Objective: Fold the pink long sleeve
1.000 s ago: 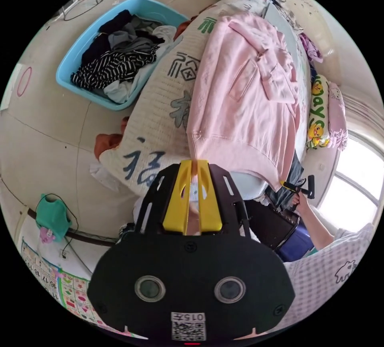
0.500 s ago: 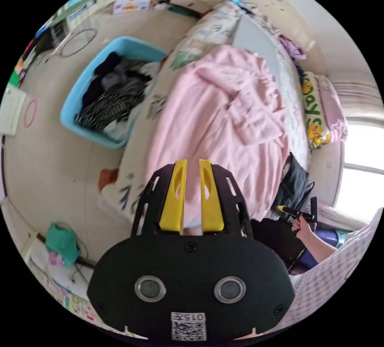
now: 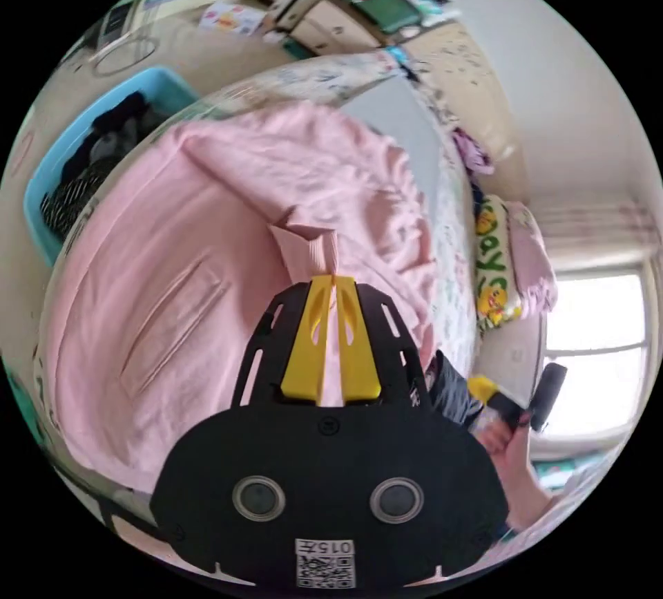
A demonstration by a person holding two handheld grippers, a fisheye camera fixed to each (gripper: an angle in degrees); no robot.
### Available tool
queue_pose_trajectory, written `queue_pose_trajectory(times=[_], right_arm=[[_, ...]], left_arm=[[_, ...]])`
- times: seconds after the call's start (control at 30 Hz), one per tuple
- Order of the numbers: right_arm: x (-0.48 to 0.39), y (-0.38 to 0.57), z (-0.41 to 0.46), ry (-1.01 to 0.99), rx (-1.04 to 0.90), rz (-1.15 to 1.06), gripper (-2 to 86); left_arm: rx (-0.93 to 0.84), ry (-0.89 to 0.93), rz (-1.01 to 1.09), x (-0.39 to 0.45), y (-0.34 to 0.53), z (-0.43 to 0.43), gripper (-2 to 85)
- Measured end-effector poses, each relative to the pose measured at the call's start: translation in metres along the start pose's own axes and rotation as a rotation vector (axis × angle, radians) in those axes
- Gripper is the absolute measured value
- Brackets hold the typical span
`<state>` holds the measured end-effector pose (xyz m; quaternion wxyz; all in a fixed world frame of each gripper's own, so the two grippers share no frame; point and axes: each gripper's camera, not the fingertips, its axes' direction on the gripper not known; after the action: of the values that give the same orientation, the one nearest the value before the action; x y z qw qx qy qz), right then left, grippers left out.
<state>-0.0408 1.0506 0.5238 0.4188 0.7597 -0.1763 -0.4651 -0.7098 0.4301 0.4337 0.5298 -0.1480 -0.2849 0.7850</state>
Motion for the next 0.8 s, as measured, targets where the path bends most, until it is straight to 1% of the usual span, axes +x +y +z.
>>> queue_pose_trajectory(times=[0.07,0.13,0.17,0.2,0.27,0.3,0.37,0.4,0.47,0.5,0.57,0.6,0.67,0.7,0.73,0.8], right_arm=[[-0.023,-0.013,-0.008,0.067,-0.028,-0.109,9.6],[-0.039,-0.024,-0.01,0.126,-0.032,-0.172,13.0],[-0.051,-0.032,-0.009,0.146,-0.037,-0.247,13.6],[-0.057,-0.035,-0.007,0.147,-0.049,-0.29,13.9],[-0.08,-0.054,0.006,0.108,-0.145,-0.446,17.3],[-0.087,-0.059,0.01,0.095,-0.177,-0.489,18.1],[-0.115,-0.074,0.025,0.05,-0.317,-0.663,22.3],[-0.123,-0.077,0.029,0.031,-0.357,-0.704,22.7],[-0.152,-0.08,0.045,-0.046,-0.553,-0.9,23.6],[-0.159,-0.079,0.05,-0.039,-0.602,-0.952,23.7],[-0.183,-0.072,0.065,-0.003,-0.799,-1.139,22.3],[-0.188,-0.07,0.069,-0.003,-0.846,-1.168,21.4],[-0.206,-0.062,0.075,-0.053,-1.017,-1.249,16.9],[-0.209,-0.06,0.075,-0.048,-1.038,-1.268,14.5],[-0.213,-0.057,0.073,-0.021,-1.039,-1.292,9.7],[-0.215,-0.059,0.064,0.066,-0.952,-1.268,4.7]], left_arm=[[-0.041,0.045,0.197,0.03,0.007,-0.018,-0.4],[-0.1,0.09,0.32,0.046,0.016,-0.024,-0.5],[-0.142,0.117,0.381,0.053,0.021,-0.025,-0.5],[-0.166,0.128,0.402,0.055,0.023,-0.025,-0.5],[-0.243,0.181,0.443,0.057,0.028,-0.024,-0.5],[-0.255,0.196,0.446,0.057,0.028,-0.024,-0.5],[-0.287,0.257,0.462,0.056,0.022,-0.029,-0.5],[-0.296,0.273,0.467,0.055,0.02,-0.031,-0.5],[-0.348,0.343,0.502,0.056,0.009,-0.039,-0.5],[-0.367,0.358,0.516,0.056,0.006,-0.041,-0.5],[-0.44,0.37,0.592,0.062,-0.004,-0.052,-0.5],[-0.458,0.364,0.611,0.064,-0.006,-0.055,-0.5],[-0.5,0.331,0.659,0.07,-0.015,-0.072,-0.5],[-0.502,0.326,0.663,0.071,-0.018,-0.077,-0.5],[-0.491,0.308,0.655,0.071,-0.024,-0.088,-0.5],[-0.455,0.27,0.623,0.071,-0.033,-0.107,-0.5]])
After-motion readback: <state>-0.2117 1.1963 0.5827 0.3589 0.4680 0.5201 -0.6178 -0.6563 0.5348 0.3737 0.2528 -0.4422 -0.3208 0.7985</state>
